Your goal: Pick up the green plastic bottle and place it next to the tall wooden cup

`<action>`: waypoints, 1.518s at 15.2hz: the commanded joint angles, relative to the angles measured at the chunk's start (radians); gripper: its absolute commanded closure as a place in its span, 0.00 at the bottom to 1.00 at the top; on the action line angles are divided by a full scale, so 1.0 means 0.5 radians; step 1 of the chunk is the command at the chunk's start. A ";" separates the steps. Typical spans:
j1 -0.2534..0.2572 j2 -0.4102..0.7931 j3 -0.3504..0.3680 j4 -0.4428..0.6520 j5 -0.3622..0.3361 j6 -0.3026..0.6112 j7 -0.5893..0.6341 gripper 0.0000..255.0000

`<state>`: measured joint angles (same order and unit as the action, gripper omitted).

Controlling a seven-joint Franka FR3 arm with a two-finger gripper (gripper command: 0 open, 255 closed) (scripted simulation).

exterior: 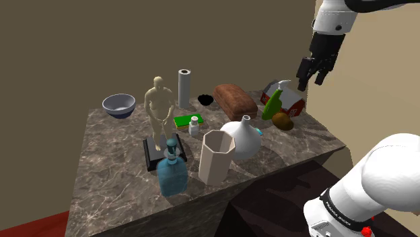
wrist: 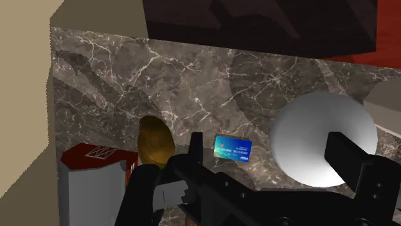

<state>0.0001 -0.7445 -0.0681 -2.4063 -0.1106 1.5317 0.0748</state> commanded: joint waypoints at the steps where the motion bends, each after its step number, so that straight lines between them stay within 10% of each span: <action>1: 0.000 0.000 0.000 0.000 0.000 0.000 0.000 0.00; 13: 0.225 0.405 -0.705 0.080 -0.442 0.574 -1.576 0.00; 23: 0.565 1.152 -1.213 0.508 -0.188 1.057 -2.961 0.00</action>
<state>0.2662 -0.2119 -0.6507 -2.1797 -0.2328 2.0391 -1.3174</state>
